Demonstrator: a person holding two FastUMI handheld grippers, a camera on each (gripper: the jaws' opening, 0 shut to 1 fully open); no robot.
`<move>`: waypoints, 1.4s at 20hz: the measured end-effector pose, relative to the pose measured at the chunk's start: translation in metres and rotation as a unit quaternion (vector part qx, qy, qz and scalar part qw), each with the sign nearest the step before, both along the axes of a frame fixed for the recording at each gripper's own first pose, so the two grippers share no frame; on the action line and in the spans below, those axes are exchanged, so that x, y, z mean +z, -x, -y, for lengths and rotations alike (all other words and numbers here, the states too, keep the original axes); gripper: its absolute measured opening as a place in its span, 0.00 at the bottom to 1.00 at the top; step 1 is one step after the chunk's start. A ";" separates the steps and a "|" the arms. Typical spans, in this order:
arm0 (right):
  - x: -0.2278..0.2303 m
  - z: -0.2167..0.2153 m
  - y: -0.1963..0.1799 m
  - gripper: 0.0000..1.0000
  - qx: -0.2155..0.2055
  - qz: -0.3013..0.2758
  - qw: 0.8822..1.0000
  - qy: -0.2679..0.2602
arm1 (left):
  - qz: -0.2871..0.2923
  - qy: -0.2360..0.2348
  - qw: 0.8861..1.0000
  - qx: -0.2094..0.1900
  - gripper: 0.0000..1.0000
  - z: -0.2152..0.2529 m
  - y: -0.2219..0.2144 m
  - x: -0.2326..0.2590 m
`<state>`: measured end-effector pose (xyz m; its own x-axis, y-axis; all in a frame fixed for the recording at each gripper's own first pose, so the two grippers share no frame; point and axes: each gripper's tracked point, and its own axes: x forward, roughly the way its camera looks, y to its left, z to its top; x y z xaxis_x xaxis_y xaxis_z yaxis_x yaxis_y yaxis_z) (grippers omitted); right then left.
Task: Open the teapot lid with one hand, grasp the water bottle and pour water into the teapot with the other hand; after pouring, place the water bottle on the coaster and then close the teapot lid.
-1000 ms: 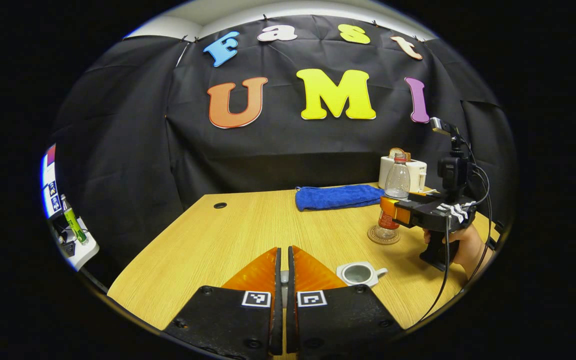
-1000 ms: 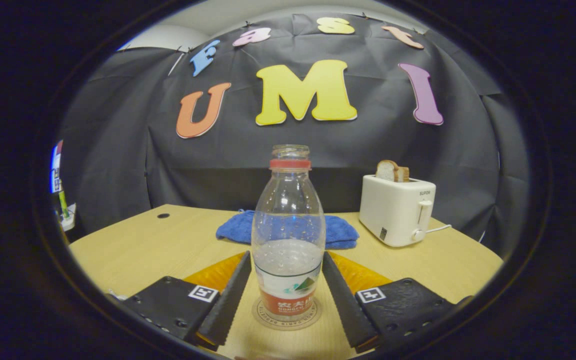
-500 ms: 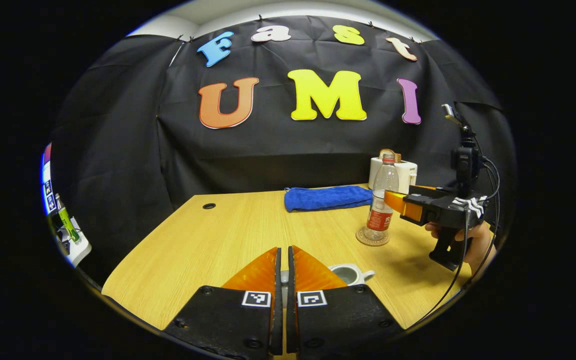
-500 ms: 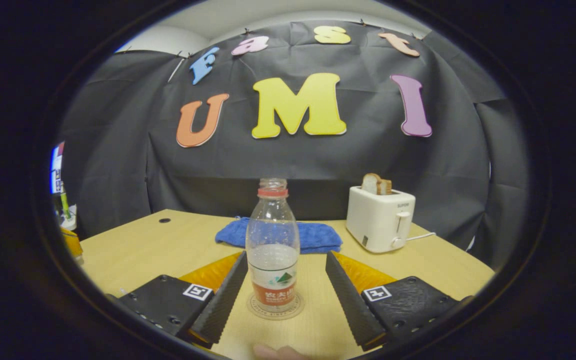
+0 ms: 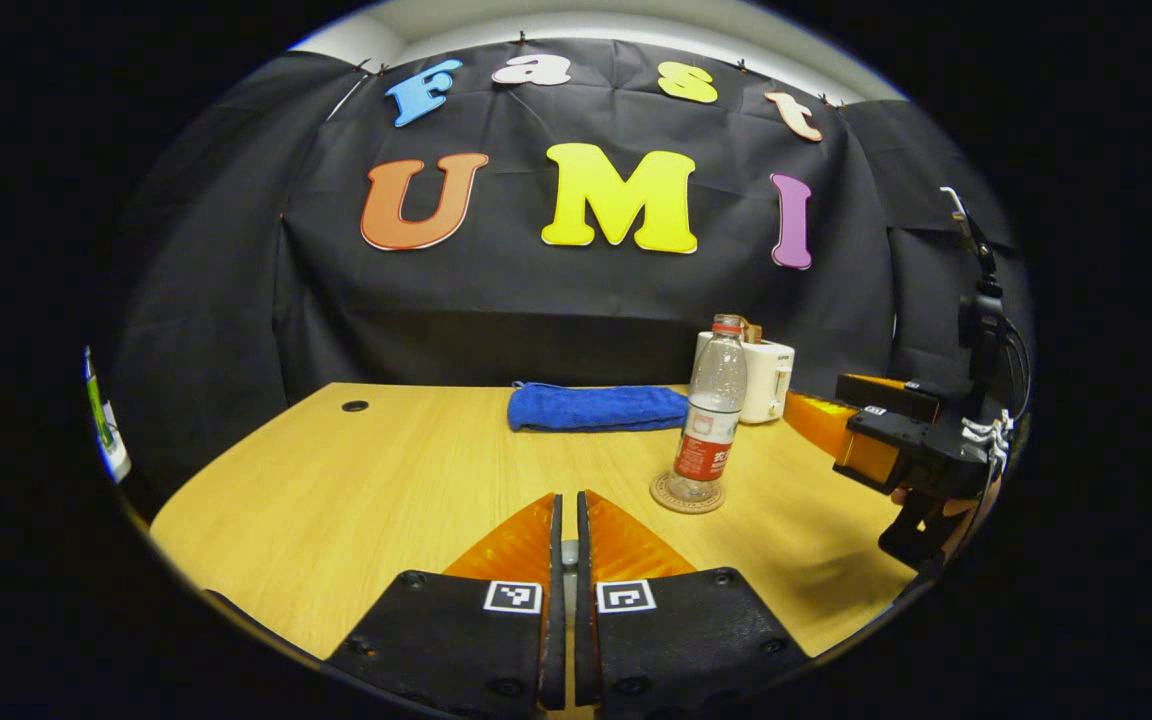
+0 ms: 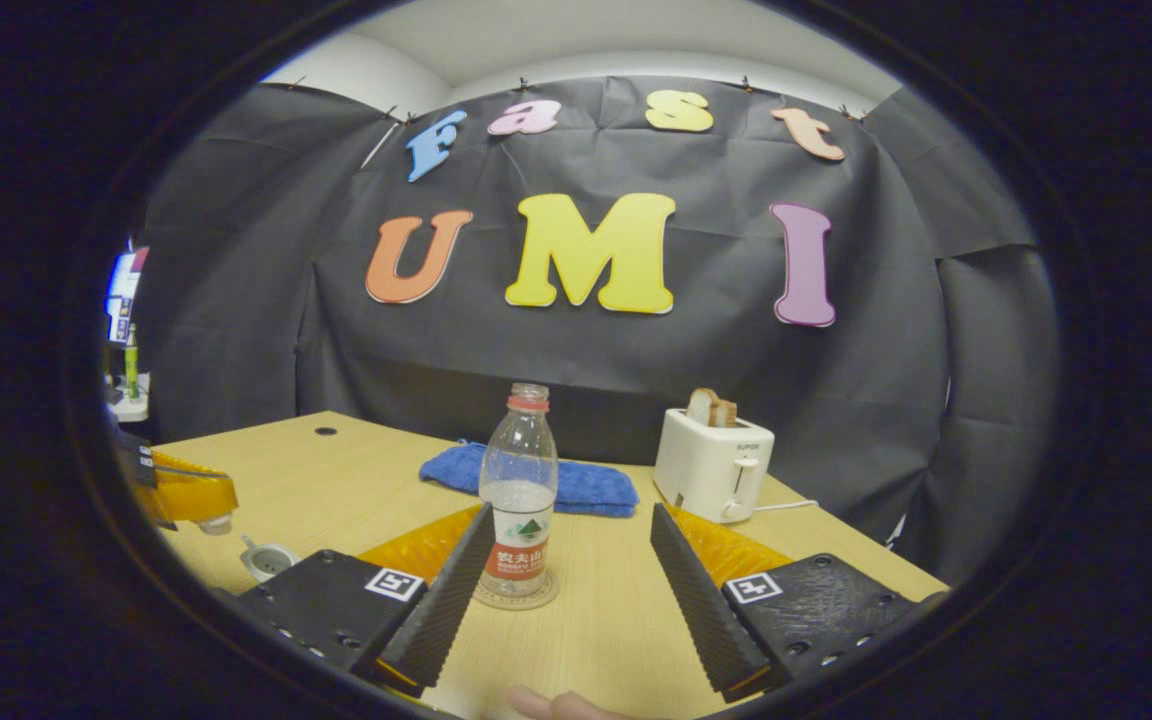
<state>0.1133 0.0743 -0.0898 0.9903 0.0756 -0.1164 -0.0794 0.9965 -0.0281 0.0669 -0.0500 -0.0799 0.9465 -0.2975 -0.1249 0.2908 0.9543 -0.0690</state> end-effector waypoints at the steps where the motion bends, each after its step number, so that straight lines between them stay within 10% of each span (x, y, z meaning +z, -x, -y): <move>1: -0.002 0.002 0.003 0.96 -0.001 -0.001 1.000 -0.006 | 0.001 0.014 1.000 -0.009 0.06 0.008 0.000 0.000; 15: -0.004 0.046 0.016 0.94 -0.032 -0.011 0.995 -0.096 | 0.002 0.045 0.999 0.008 0.07 0.014 -0.020 -0.029; 28: -0.003 0.031 0.022 0.96 -0.015 -0.008 0.998 -0.063 | 0.007 0.024 1.000 0.010 0.10 0.014 -0.020 -0.029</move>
